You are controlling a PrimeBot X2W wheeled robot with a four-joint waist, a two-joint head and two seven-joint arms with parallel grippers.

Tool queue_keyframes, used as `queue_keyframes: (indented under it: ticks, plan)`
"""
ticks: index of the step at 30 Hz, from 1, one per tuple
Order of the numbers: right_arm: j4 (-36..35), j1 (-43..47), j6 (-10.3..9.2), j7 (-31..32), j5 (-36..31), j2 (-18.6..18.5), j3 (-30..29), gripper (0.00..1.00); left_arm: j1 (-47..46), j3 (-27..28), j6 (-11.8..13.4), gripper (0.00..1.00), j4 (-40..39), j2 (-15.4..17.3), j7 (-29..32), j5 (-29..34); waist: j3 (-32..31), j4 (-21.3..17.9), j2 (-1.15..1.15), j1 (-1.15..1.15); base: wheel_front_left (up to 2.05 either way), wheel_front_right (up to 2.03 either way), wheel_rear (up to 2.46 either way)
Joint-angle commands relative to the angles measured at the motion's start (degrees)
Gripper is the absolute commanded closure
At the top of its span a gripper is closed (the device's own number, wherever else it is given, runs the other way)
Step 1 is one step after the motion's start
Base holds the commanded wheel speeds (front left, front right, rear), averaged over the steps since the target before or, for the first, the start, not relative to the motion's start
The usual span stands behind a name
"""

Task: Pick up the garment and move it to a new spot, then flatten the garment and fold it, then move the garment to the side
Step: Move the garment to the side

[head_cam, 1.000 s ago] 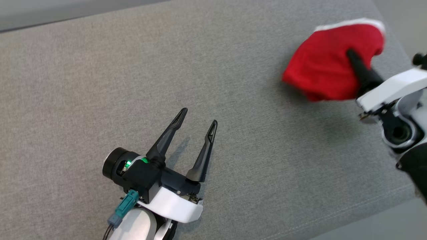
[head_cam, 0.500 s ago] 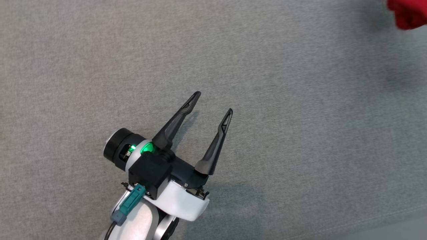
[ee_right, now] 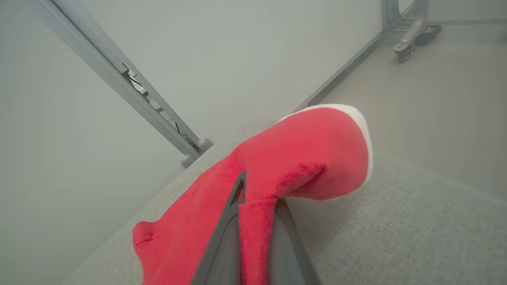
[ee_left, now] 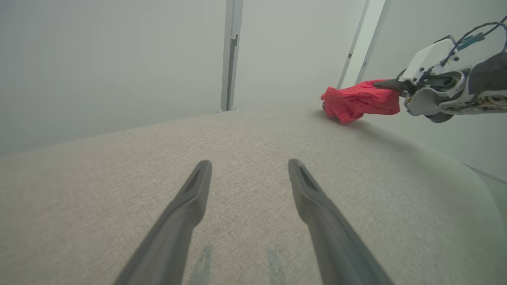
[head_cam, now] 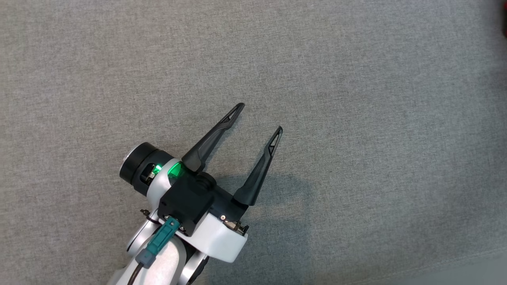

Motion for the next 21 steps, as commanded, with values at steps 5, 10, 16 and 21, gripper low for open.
queue_keyframes:
  ticks: [5,10,16,21]
  plan:
    - [5.7,5.0,0.25,-0.7,-3.8,1.2,-3.6,1.0,-1.7,1.1,0.0,0.0,-2.3,0.8,0.9,0.3,-0.3,-1.3,0.0,0.0,0.0,0.0,0.0]
    - [10.3,5.2,0.25,-0.7,-5.5,3.9,-4.4,1.0,-1.7,0.9,0.2,0.0,-2.4,0.7,1.1,0.0,-1.0,-1.9,0.0,0.0,0.0,0.0,0.0]
    - [13.1,4.6,0.25,-0.7,-6.9,4.9,-4.1,0.01,-1.9,0.5,0.3,0.0,-2.0,0.5,0.7,-0.4,-1.7,-1.5,0.0,0.0,0.0,0.0,0.0]
    - [14.3,4.2,0.25,-0.7,-8.6,4.0,-4.3,0.0,-1.7,0.3,0.6,0.0,-1.4,0.3,0.0,-0.9,-2.9,-1.2,0.0,0.0,0.0,0.0,0.0]
